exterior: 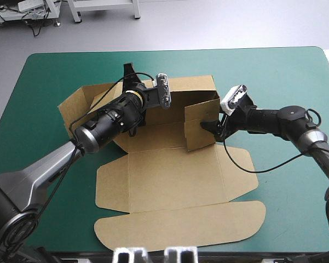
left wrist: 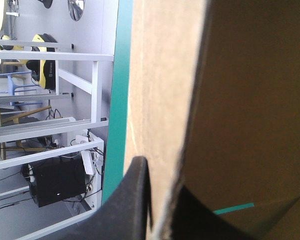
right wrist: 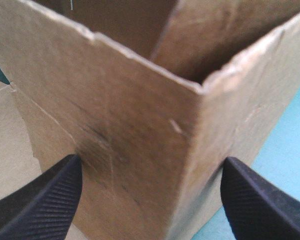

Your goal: Fold the box

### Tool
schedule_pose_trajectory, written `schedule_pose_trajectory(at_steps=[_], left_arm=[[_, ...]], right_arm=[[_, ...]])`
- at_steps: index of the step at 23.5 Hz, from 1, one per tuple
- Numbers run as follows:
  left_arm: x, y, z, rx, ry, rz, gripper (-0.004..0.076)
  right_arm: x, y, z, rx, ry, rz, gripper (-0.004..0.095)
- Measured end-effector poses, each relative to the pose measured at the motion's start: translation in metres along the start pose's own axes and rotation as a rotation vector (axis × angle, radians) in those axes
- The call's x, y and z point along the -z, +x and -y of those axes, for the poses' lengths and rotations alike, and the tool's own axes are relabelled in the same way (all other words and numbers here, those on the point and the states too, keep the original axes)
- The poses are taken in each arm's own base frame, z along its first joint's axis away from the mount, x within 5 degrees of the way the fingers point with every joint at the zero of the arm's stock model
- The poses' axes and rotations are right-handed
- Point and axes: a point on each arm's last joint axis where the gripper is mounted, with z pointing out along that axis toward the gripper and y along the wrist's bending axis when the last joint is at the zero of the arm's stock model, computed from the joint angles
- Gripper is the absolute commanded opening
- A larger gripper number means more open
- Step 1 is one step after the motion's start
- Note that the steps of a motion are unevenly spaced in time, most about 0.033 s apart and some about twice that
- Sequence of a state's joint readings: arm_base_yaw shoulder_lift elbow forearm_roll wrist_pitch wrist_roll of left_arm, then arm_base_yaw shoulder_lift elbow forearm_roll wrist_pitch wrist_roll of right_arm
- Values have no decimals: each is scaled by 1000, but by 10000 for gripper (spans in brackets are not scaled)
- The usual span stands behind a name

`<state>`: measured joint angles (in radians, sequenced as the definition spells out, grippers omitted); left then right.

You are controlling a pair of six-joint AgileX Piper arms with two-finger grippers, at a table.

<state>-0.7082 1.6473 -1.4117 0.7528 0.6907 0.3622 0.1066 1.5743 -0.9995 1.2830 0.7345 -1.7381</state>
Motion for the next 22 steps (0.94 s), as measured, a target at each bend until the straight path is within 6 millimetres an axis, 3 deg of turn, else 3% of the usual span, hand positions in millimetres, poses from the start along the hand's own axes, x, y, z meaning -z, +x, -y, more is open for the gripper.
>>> schedule_pose_trajectory(at_steps=[6, 11, 13, 14, 15, 16, 18, 20, 22], left_arm=[[0, 0, 0, 15, 3, -1, -10], [0, 0, 0, 68, 2, -3, -10], [0, 0, 0, 86, 2, -2, -10], [0, 0, 0, 92, 2, -1, -10], [0, 0, 0, 99, 2, -1, -10], [0, 0, 0, 102, 3, -1, -10], [2, -2, 2, 98, 5, -1, -9], [4, -5, 5, 69, 8, -7, 45], [10, -8, 7, 32, 27, -3, 235]], right_arm=[[-13, -7, -5, -35, 107, -14, 714], [-11, -9, -3, -93, 163, -10, 687], [-11, -10, -2, -108, 181, -7, 594], [-11, -10, -1, -118, 194, -5, 424], [-11, -10, -1, -125, 204, -3, 330], [-11, -10, -1, -129, 204, -2, 143], [-12, -12, -1, -124, 211, 1, -14], [-10, -16, 3, -119, 236, 6, -15], [-8, -21, 6, -132, 254, 12, -15]])
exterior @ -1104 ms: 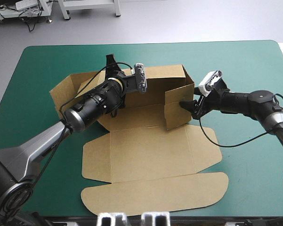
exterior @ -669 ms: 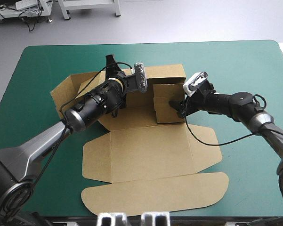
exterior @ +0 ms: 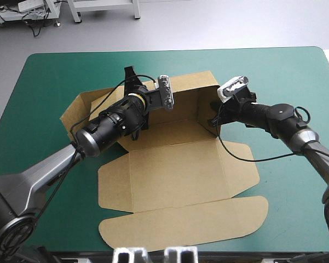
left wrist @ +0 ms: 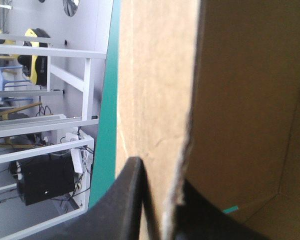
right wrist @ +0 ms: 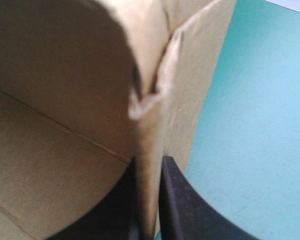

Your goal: Fold the box

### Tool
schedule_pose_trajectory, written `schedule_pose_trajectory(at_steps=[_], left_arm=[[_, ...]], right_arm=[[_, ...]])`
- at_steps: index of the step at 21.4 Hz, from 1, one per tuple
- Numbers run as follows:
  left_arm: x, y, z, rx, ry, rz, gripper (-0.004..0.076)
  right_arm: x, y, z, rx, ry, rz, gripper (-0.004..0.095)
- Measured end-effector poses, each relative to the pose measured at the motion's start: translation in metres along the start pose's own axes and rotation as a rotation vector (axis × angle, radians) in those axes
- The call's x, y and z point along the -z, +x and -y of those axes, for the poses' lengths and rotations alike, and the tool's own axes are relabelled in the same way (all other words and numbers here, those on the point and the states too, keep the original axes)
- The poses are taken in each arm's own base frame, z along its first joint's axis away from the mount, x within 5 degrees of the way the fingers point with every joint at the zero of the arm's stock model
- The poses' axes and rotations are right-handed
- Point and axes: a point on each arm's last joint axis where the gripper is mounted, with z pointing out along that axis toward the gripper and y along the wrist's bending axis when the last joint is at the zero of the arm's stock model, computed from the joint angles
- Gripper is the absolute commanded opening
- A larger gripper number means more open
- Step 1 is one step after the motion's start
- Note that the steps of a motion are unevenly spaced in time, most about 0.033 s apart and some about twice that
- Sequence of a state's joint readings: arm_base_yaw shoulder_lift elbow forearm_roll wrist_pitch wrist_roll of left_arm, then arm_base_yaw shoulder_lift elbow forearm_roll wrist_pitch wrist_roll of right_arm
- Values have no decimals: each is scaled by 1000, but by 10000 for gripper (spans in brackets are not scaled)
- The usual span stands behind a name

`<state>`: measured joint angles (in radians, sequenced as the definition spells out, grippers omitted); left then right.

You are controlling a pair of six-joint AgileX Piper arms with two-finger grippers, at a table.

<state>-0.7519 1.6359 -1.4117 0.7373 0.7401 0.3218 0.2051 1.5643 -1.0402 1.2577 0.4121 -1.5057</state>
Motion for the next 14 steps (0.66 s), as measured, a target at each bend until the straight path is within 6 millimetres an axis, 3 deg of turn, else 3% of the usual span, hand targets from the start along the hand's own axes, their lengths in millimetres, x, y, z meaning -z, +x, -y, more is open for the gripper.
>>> schedule_pose_trajectory(at_steps=[3, 4, 7, 10, 12, 13, 14], left_arm=[[12, -11, 8, -14, 33, 45, 589], [16, -16, 12, -10, 47, 71, 631], [33, -28, 18, 14, 72, 157, 636], [51, -32, 17, 21, 63, 210, 551], [63, -35, 15, 22, 48, 249, 401], [68, -36, 14, 23, 42, 266, 200], [74, -37, 13, 23, 34, 289, 103]], right_arm=[[1, -6, 5, -7, 44, -2, -15], [2, -9, 7, -9, 54, -3, -15], [2, -13, 5, -14, 46, -18, -15], [2, -13, 6, -32, 61, -20, -15], [2, -13, 9, -29, 85, -17, -15], [3, -13, 9, -27, 94, -15, -15], [3, -14, 10, -29, 106, -13, -15]])
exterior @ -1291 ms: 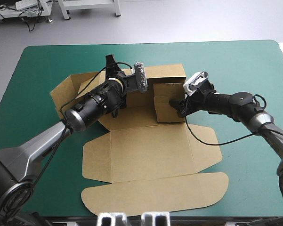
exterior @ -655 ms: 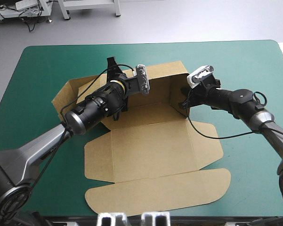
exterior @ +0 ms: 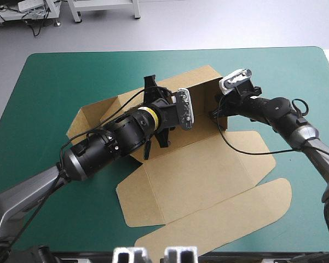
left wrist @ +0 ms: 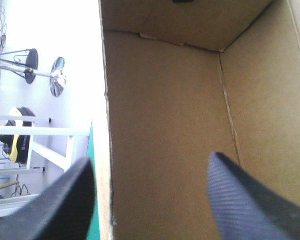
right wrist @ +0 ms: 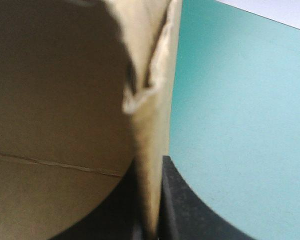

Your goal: Fold the box

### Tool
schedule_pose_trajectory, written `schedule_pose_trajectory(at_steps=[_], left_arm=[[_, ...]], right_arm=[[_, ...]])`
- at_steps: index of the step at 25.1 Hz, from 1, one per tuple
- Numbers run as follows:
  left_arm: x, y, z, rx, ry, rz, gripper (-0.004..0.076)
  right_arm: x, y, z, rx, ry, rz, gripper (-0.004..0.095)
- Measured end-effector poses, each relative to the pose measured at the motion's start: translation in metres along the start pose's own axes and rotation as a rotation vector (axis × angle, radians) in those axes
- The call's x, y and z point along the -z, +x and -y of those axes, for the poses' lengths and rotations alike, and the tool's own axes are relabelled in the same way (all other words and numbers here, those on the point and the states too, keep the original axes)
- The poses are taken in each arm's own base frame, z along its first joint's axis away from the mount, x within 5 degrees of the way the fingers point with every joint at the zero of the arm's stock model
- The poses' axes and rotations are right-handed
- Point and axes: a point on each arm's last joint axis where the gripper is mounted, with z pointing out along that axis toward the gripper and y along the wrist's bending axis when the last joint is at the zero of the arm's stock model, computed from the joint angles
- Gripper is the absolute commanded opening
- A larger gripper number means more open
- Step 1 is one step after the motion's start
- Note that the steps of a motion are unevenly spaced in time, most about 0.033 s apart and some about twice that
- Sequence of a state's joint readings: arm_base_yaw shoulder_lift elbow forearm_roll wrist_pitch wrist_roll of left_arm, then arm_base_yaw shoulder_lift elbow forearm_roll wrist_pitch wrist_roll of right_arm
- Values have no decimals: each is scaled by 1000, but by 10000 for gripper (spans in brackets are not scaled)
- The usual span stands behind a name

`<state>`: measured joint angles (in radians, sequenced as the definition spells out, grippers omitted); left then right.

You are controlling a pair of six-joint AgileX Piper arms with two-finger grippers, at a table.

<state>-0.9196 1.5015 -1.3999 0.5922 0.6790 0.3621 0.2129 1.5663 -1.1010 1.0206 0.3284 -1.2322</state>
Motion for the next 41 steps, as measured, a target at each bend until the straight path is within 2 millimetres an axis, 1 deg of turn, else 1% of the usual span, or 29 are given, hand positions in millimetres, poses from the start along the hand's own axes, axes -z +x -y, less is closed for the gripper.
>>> schedule_pose_trajectory(at_steps=[1, 2, 5, 7, 10, 11, 12, 13, 14, 15, 16, 17, 18, 21, 22, 24, 25, 27, 28, 30, 33, 36, 37, 39, 41], left_arm=[[2, -1, 0, 0, -3, 10, -15], [3, -2, -1, 0, -7, 18, 3], [6, -2, -3, 6, -14, 25, 5], [8, 2, -8, 37, -29, 25, 5], [8, 15, -22, 119, -71, 12, 14], [8, 23, -29, 160, -84, 0, 14], [8, 38, -42, 251, -101, -27, 14], [8, 47, -51, 308, -106, -44, 14], [10, 68, -69, 436, -109, -85, 14], [12, 76, -76, 480, -105, -97, 14], [19, 97, -92, 598, -89, -122, 14], [23, 105, -98, 651, -79, -132, 14], [30, 123, -109, 777, -56, -143, 14], [42, 156, -122, 955, -44, -169, 13], [48, 174, -126, 1039, -45, -186, 13], [52, 192, -128, 1133, -29, -203, 13], [52, 196, -128, 1147, -27, -214, 11], [47, 201, -127, 1162, -4, -232, -1], [44, 202, -126, 1169, 8, -236, -9], [41, 203, -125, 1173, 15, -240, -10], [34, 206, -125, 1180, 24, -246, -10], [26, 208, -123, 1200, 49, -246, -10], [23, 209, -123, 1206, 57, -247, -10], [20, 210, -121, 1212, 73, -256, -10], [18, 211, -120, 1213, 80, -262, -10]], right_arm=[[0, 0, 1, 0, 6, 2, -15], [0, 0, 1, -3, 9, 2, -15], [0, 0, 1, -9, 12, -3, -15], [0, 1, 1, -15, 15, -14, -15], [1, 3, 1, -7, 9, -48, -15], [1, 3, 1, -3, 0, -64, -15], [3, 1, 0, 8, -22, -104, -15], [4, -1, -1, 7, -30, -122, -15], [8, -5, -1, 2, -49, -171, -15], [9, -7, -1, -8, -51, -190, -20], [15, -14, 1, -6, -47, -237, -20], [18, -19, 2, 6, -42, -252, -20], [25, -25, 4, -2, -32, -313, -20], [38, -35, 8, 1, -5, -404, -20], [45, -40, 10, 2, 14, -440, -20], [52, -44, 12, -13, 12, -498, -20], [52, -44, 13, -23, 5, -518, -20], [44, -35, 21, -67, -12, -590, -20], [33, -28, 28, -103, -10, -620, -20], [20, -20, 37, -141, -2, -651, -20], [5, -17, 46, -189, -3, -673, -20], [-11, -16, 51, -209, -14, -691, -16], [-16, -17, 53, -213, -16, -688, -4], [-26, -16, 56, -223, -21, -690, 52], [-33, -16, 59, -226, -21, -692, 165]])
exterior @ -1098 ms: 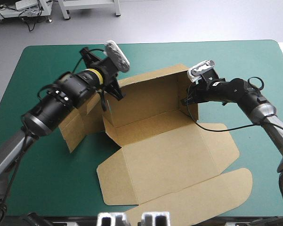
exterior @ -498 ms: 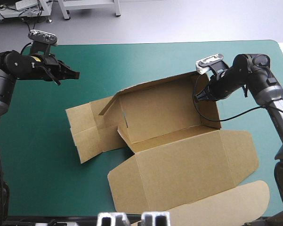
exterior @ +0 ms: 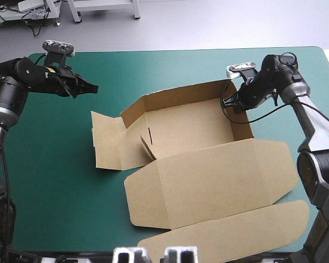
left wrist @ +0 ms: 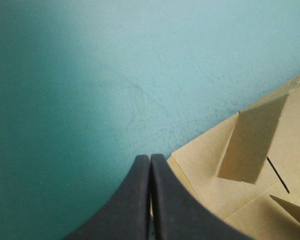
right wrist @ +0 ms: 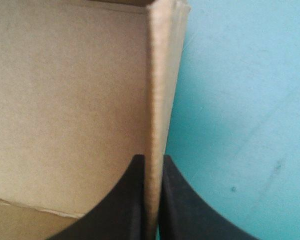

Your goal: Fold the box

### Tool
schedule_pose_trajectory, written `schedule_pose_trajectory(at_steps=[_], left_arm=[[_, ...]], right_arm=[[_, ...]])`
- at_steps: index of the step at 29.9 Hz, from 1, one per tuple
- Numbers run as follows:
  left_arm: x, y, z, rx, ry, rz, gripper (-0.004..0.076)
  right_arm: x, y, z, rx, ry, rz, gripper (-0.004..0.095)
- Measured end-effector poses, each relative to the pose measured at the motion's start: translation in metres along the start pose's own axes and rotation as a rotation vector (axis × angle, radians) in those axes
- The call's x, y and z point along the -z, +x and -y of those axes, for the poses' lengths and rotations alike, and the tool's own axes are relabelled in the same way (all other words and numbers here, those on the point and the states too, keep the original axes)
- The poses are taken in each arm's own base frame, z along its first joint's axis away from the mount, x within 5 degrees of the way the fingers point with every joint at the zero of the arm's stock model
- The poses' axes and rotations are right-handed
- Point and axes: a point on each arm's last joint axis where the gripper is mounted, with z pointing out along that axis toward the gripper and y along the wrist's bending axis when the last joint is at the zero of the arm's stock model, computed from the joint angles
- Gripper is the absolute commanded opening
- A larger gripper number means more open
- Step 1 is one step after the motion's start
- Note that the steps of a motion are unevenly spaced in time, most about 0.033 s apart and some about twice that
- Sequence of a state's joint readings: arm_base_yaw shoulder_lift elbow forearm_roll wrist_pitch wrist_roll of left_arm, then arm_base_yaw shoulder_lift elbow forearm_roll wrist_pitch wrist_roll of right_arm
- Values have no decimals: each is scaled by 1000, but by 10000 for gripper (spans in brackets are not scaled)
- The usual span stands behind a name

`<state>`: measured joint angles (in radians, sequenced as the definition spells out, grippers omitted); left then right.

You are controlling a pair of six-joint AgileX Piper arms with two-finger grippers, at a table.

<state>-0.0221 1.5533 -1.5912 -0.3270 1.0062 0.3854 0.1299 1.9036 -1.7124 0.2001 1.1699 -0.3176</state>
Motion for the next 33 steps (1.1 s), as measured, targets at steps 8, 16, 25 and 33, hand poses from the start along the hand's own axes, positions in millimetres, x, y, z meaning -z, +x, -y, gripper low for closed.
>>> schedule_pose_trajectory(at_steps=[8, 16, 25, 33], left_arm=[[-1, 0, 0, 1, 1, -2, -10], [-1, 2, -5, -31, -48, -28, -10], [1, 10, -16, -8, -170, -112, -10], [2, 15, -17, 0, -190, -166, -10]], right_arm=[[1, -2, 1, 39, -5, -37, 779], [40, -8, -4, 21, 31, 65, 791], [93, 8, -16, -30, 68, 162, 785], [38, 35, -13, -66, 24, -41, 781]])
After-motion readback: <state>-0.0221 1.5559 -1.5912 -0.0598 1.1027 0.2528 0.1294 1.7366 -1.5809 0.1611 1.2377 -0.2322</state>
